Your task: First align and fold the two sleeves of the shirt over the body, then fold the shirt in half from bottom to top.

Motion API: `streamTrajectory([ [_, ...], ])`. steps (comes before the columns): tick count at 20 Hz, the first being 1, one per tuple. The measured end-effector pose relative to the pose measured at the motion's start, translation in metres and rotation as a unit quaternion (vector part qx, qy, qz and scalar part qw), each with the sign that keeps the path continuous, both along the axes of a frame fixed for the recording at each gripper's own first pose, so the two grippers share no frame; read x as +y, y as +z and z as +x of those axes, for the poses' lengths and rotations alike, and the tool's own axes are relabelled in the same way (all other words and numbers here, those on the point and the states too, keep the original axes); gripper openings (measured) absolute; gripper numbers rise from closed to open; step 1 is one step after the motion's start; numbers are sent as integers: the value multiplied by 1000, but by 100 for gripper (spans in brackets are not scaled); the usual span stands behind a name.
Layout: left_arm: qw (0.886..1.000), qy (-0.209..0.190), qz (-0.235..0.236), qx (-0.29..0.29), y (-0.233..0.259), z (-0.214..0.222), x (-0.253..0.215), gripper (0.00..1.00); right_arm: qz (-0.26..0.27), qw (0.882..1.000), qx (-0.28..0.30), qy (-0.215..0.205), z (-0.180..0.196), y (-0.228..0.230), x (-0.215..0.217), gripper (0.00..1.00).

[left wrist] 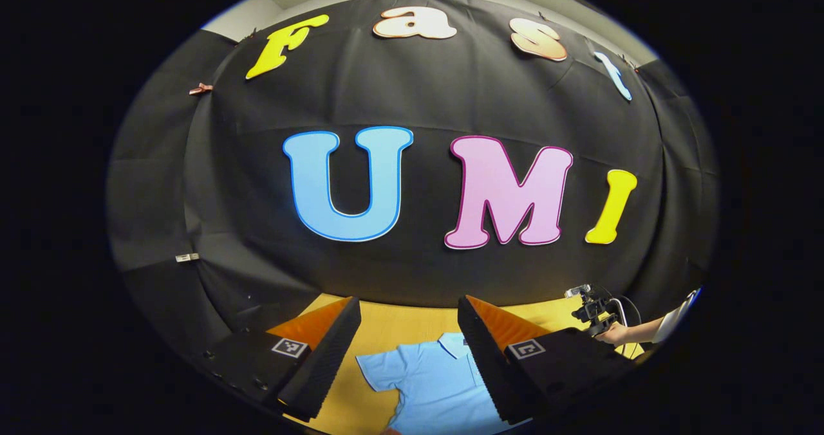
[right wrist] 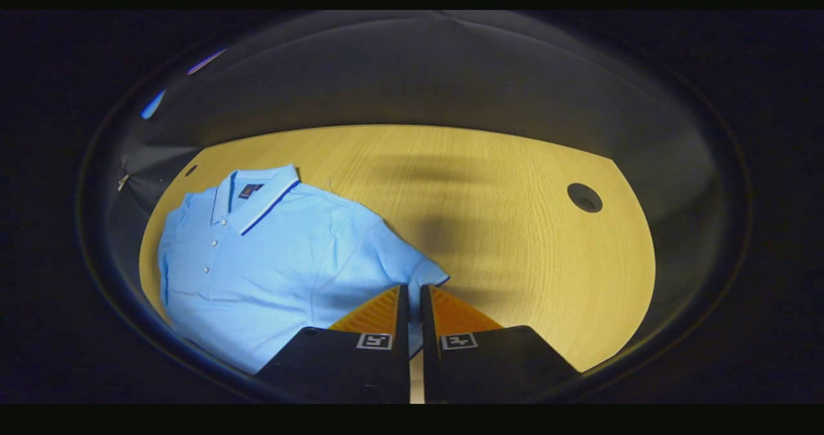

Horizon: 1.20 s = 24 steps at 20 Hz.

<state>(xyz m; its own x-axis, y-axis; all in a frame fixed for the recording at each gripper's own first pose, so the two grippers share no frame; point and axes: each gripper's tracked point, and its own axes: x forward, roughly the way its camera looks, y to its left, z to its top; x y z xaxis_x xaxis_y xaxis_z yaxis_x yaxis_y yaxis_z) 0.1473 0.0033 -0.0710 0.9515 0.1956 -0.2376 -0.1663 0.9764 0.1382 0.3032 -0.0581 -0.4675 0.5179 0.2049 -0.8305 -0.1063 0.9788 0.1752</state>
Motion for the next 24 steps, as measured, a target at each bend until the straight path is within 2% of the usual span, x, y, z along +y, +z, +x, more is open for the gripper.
streamTrajectory([
  [4,1000,-1,-14,8,-7,-8,11,97,71,997,-38,10,7,55,47,13],
  [5,1000,0,-18,8,-6,-10,14,97,86,995,-47,18,8,66,60,17],
  [6,1000,0,-21,8,-8,-12,16,97,97,994,-49,27,6,74,73,13],
  [7,1000,-1,-23,9,-9,-14,19,97,109,992,-45,40,1,80,88,13],
  [10,999,-9,-24,24,-27,-15,29,97,114,990,-30,77,-14,70,129,13],
  [12,998,1,-40,51,-51,-18,44,97,103,992,-12,75,-19,51,141,12],
  [13,997,6,-50,62,-62,-18,53,97,121,990,3,68,-24,44,152,9],
  [15,994,14,-73,79,-86,-16,66,97,153,987,14,45,-27,45,159,45],
  [17,990,22,-88,104,-115,-11,82,97,153,988,-1,33,-25,51,153,75],
  [18,988,28,-89,122,-133,-7,91,97,150,988,-13,31,-23,58,148,79],
  [19,986,34,-90,138,-146,-2,100,98,148,988,-24,29,-25,67,143,92],
  [20,983,37,-94,151,-156,4,106,97,147,988,-35,24,-26,79,137,97],
  [22,982,36,-101,157,-168,24,118,97,158,986,-58,11,-35,107,127,97],
  [23,981,35,-106,156,-172,38,122,97,168,983,-69,5,-43,123,123,89],
  [24,980,34,-110,160,-181,50,125,97,175,981,-80,-1,-52,136,118,89],
])
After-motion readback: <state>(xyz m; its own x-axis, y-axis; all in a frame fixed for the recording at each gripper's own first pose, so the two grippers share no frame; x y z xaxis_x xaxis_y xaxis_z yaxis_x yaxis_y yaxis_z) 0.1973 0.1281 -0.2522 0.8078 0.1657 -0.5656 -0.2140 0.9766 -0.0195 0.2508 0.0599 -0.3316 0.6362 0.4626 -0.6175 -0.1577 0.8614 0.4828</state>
